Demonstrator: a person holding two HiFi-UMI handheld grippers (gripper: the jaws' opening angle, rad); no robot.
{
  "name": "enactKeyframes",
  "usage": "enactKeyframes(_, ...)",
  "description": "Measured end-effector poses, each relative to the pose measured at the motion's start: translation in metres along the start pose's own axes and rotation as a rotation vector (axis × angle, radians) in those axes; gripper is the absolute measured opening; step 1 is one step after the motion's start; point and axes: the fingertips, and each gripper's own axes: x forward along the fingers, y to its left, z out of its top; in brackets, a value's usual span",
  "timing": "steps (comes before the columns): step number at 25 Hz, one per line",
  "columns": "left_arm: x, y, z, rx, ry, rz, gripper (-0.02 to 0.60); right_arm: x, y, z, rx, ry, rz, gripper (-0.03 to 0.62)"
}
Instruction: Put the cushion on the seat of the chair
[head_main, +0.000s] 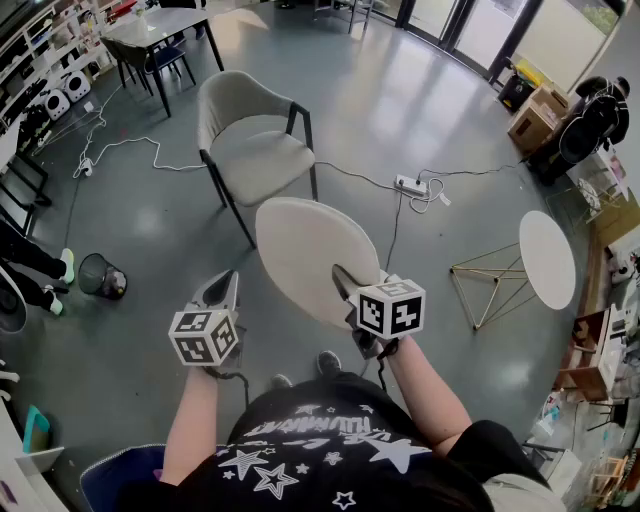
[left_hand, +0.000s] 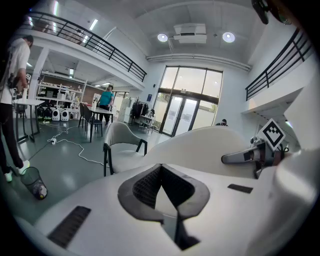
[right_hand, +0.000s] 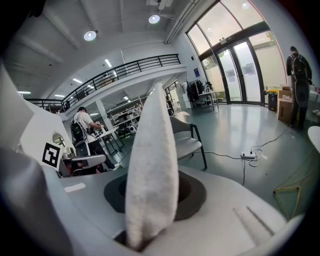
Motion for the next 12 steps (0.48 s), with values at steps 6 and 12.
enactKeyframes(6,-0.007,0.0,-0.003,0.049,-0.007,-0.009,0.009,-0.003,0.009,-0.009,0.039,-0.012,-0.014,0.067)
enactKeyframes(12,-0.017,0.005,-0.007,0.04,-0.015,-0.025,0.009,-0.003,0.02,-0.014,0.015,-0.005,-0.041,0.067)
